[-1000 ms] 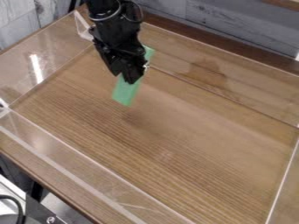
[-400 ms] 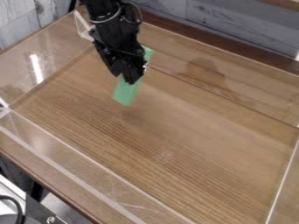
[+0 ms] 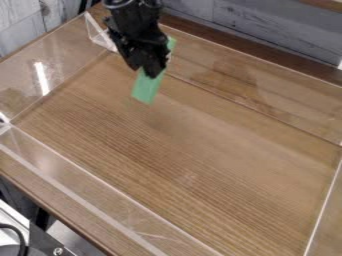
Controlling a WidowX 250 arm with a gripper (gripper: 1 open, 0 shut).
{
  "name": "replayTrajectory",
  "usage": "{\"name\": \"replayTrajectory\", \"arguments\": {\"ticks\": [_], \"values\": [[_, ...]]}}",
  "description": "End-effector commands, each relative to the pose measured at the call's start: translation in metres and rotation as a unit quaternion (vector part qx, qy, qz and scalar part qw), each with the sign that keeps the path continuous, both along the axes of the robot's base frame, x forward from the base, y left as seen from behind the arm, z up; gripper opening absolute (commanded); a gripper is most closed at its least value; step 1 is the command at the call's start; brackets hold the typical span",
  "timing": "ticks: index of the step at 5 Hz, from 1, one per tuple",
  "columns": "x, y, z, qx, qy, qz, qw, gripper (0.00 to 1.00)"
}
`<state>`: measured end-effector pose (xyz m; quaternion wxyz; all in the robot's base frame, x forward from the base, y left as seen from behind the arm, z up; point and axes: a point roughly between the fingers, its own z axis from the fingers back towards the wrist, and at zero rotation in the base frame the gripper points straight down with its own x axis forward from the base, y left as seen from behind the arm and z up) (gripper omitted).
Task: Put the green block in the brown bowl
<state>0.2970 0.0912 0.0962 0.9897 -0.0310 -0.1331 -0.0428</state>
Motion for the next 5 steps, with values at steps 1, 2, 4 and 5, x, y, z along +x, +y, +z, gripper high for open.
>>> {"name": "replayTrajectory", "arguments": {"ticks": [1, 2, 4, 5], "values": [[0.021, 0.013, 0.026, 0.011, -0.037, 0.017, 0.9991, 0.00], [0.031, 0.027, 0.039, 0.013, -0.047, 0.030, 0.9984, 0.00], [0.047, 0.043, 0.032, 0.012, -0.059, 0.041, 0.9973, 0.00], [0.052, 0.050, 0.026, 0.012, -0.064, 0.044, 0.9969, 0.00]]}}
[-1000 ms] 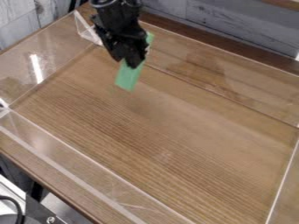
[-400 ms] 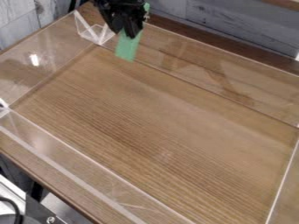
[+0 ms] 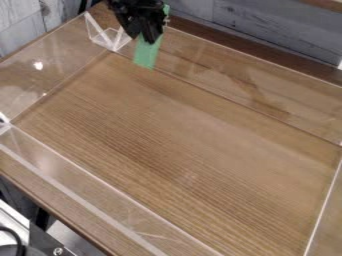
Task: Put the green block in the brown bowl
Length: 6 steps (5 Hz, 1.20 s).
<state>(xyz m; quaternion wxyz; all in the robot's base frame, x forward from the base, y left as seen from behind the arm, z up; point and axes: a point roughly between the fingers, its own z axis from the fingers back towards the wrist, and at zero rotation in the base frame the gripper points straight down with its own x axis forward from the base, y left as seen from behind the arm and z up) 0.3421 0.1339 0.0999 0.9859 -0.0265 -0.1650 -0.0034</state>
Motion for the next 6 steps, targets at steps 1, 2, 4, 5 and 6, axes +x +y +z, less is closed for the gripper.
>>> {"name": "replayTrajectory", "arguments": {"ticks": [1, 2, 4, 5, 6], "values": [[0.013, 0.013, 0.017, 0.014, -0.037, 0.006, 0.9992, 0.00], [0.018, 0.016, 0.012, 0.012, -0.041, 0.007, 0.9991, 0.00], [0.029, 0.018, 0.007, 0.005, -0.048, 0.011, 0.9988, 0.00], [0.033, 0.018, 0.006, 0.002, -0.052, 0.013, 0.9986, 0.00], [0.033, 0.020, 0.005, 0.000, -0.055, 0.015, 0.9984, 0.00]]}}
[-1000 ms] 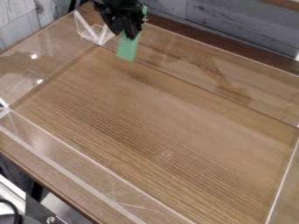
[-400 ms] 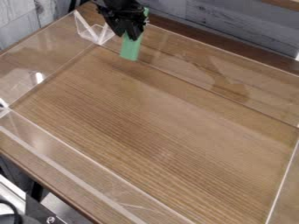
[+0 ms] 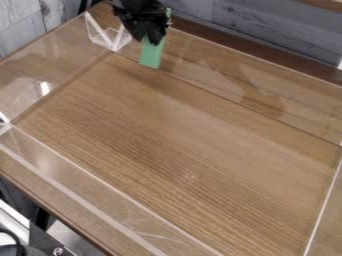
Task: Put the green block in the brown bowl
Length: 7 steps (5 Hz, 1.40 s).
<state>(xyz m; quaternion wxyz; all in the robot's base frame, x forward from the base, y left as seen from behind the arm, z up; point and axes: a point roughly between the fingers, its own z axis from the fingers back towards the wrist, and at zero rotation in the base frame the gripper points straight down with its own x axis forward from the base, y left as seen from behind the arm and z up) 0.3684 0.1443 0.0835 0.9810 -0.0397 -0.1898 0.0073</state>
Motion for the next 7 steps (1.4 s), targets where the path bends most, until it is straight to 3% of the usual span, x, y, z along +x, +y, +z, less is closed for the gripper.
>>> {"name": "replayTrajectory", "arguments": {"ticks": [1, 7], "values": [[0.0056, 0.0106, 0.0200, 0.012, -0.033, 0.009, 0.9993, 0.00], [0.0020, 0.0115, 0.0123, -0.005, -0.051, 0.023, 0.9984, 0.00]]}}
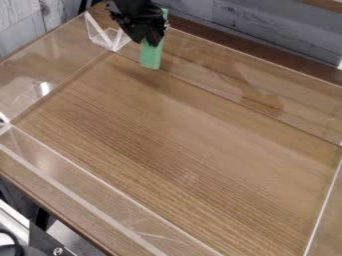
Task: Put the green block in the brown bowl
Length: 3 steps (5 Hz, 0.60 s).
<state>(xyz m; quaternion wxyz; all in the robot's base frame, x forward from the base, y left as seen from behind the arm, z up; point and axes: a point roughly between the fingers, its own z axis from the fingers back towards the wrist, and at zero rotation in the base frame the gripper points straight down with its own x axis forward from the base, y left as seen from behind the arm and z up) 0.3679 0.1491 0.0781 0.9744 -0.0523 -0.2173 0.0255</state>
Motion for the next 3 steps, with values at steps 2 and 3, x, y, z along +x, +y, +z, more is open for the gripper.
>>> {"name": "replayTrajectory", "arguments": {"ticks": [2, 3], "values": [[0.0024, 0.0108, 0.0095, 0.011, -0.028, 0.014, 0.9995, 0.00], [0.0029, 0.0122, 0.0063, 0.010, -0.030, 0.016, 0.9994, 0.00]]}}
